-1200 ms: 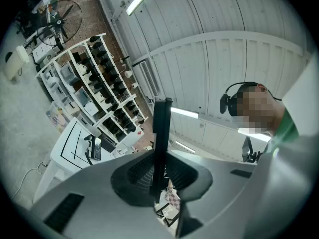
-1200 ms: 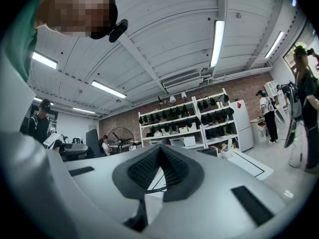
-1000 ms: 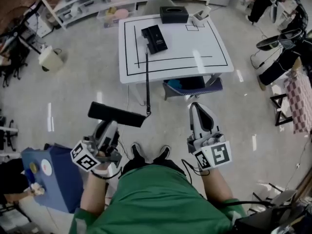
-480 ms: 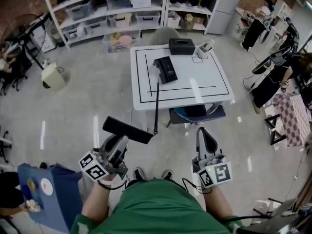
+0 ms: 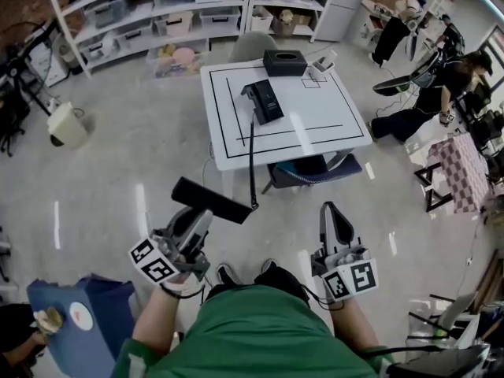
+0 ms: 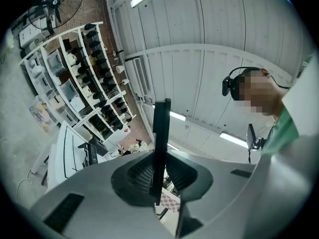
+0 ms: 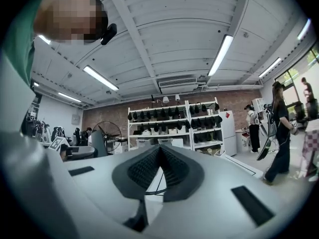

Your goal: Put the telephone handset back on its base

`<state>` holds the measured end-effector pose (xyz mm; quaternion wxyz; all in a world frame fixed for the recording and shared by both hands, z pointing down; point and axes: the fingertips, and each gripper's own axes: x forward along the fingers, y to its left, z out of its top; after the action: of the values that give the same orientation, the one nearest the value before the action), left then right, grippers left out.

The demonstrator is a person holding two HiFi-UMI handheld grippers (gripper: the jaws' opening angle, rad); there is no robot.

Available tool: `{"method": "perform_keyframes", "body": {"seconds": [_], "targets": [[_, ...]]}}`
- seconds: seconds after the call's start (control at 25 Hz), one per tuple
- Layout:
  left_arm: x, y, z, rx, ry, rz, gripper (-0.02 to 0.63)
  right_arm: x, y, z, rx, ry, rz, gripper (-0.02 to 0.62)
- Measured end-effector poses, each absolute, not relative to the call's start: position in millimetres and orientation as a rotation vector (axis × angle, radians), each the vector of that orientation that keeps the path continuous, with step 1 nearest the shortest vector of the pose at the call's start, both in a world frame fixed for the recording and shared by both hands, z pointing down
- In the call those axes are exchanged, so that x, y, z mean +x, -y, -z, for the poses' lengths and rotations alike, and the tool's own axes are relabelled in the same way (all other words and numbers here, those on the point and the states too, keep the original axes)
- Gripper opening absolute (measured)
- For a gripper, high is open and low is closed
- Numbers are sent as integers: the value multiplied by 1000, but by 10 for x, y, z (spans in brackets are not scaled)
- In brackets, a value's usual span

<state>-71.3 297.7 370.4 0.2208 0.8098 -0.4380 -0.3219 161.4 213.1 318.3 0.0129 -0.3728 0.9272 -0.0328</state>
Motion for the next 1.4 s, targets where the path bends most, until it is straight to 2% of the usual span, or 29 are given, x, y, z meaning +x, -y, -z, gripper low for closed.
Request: {"method": "perform_keyframes", "body": {"seconds": [0.24,0.68,1.4], "targets": [[-824,-2832,-3807,2231,1191,899,81,1529,-2014,-3261,-1187,-2904,104,21],[-858,-2065,-4046,2139,1272,843,80,1190,-999,-3441,-988,-2907,207,21],[-623,-616,-4218,2076,1333,756,80,1374,494,-3785,-897,-2928,387,21]]}}
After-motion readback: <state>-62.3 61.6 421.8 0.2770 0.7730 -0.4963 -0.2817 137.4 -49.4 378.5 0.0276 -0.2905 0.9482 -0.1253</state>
